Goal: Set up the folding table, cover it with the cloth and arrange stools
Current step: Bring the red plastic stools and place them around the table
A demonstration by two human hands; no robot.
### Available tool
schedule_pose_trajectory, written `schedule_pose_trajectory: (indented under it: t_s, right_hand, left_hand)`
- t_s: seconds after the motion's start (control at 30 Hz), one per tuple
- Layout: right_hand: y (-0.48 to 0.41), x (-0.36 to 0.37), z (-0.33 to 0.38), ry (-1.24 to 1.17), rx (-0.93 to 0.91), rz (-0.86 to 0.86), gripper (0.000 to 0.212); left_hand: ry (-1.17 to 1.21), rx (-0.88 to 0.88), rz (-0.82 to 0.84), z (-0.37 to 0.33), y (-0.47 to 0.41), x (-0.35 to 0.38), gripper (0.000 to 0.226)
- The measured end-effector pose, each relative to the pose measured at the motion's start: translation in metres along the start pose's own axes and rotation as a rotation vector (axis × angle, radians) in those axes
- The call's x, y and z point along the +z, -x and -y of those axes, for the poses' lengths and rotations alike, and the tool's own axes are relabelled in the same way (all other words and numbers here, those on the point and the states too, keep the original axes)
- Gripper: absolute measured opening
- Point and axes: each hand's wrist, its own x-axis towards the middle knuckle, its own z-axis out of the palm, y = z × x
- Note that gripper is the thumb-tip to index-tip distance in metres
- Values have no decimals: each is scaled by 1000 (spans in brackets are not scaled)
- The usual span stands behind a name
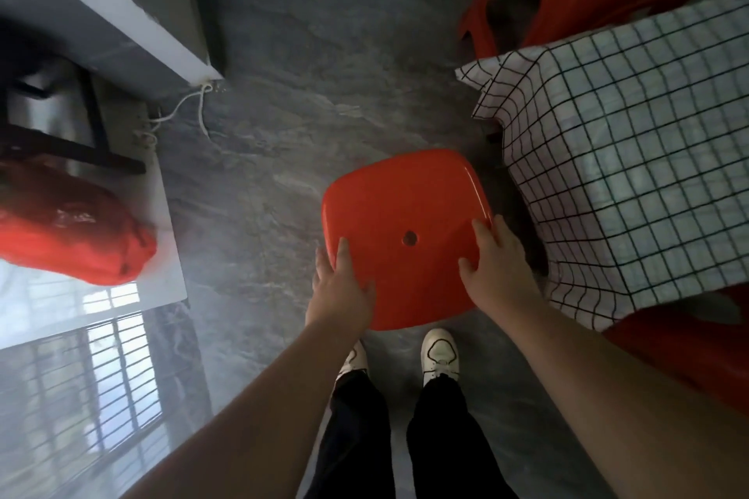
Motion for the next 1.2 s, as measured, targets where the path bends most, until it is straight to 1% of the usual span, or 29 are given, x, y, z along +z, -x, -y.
schedule_pose_trajectory:
  t_s: [0.07,0.17,0.3,0.4,0.57,0.63,0.7,0.8,0.87,0.97,1.03,1.1,1.2]
  right_hand:
    - [17,-11,10,-65,16,-22,70]
    - [43,-29,23,-132,-10,-49,67]
    - [70,-35,37,-322,43,-57,66]
    - [70,-25,48,-345,100,-61,67]
    - [56,5,73,-386,276,-26,67]
    - [51,12,88,-434,370,-71,65]
    - [49,17,106,-477,467,-154,63]
    - [47,25,134,-528,626,-293,62]
    - [46,32,150,-606,748,-372,64]
    - [45,44,160,-753,913,-472,67]
    - [44,53,161,-830,964,-546,69]
    - [42,65,157,-876,1013,-586,73]
    - [39,90,151,-884,1053,-572,88]
  left_hand:
    - [-22,43,-2,-10,14,-24,80]
    - [-151,129,-48,-23,27,-61,72]
    - [-228,213,-18,-38,34,-85,67]
    - [-336,312,5,-45,13,-90,67]
    - [-472,477,96,-61,-47,-106,65]
    - [-539,575,164,-67,-70,-119,64]
    - [-580,666,244,-74,-90,-134,65]
    - [-625,755,322,-84,-116,-154,75]
    - [-672,820,378,-91,-128,-159,76]
    - [-731,899,398,-104,-146,-159,76]
    - [-733,927,398,-108,-160,-157,76]
    - [-747,923,429,-106,-175,-150,85]
    - [-713,880,511,-93,-192,-137,101]
